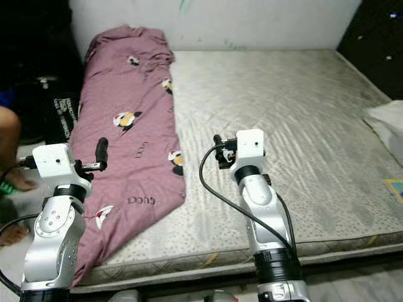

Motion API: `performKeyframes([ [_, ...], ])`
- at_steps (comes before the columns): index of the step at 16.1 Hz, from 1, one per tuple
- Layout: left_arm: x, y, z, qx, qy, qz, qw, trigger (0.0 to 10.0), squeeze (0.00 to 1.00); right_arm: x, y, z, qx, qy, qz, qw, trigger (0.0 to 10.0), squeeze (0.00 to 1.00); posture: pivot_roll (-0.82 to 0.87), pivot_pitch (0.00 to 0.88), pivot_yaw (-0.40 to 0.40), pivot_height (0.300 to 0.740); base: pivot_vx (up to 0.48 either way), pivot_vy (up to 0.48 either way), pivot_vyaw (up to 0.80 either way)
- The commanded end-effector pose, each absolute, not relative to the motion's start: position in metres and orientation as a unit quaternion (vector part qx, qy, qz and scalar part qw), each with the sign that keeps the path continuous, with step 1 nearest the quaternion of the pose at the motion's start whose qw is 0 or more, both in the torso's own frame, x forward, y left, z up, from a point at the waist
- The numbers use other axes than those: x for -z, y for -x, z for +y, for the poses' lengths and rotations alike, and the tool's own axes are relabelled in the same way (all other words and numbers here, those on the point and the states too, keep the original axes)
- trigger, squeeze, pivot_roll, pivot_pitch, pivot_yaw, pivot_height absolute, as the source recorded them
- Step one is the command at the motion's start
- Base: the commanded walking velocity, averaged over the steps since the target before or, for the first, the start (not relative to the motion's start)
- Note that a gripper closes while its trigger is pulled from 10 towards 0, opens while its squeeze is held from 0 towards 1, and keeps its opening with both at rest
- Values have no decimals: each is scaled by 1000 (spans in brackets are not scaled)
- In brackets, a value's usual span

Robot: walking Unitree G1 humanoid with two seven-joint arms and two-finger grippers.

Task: Clean up the room

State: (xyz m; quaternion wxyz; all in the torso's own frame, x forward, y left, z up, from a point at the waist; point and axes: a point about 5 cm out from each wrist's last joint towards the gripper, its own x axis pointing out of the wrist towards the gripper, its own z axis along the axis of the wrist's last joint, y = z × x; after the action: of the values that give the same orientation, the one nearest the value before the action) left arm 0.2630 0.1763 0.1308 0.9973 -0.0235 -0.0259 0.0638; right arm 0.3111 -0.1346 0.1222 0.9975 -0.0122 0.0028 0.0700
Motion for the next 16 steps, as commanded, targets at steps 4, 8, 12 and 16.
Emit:
performKeyframes([
  [4,-131,-262,178,-69,18,-21,997,10000,0,-124,-311,-135,-71,12,2,997,10000,0,46,37,-36,681,0,0,0],
  [8,-131,-263,178,-72,20,-20,997,10000,0,-124,-312,-135,-72,10,3,997,10000,0,45,41,-38,636,0,0,0],
  [12,-131,-263,179,-75,21,-19,997,10000,0,-123,-312,-135,-71,12,4,997,10000,0,44,44,-37,616,0,0,0],
  [16,-131,-264,178,-73,23,-19,997,10000,0,-123,-313,-136,-71,14,5,997,10000,0,40,41,-41,616,0,0,0],
])
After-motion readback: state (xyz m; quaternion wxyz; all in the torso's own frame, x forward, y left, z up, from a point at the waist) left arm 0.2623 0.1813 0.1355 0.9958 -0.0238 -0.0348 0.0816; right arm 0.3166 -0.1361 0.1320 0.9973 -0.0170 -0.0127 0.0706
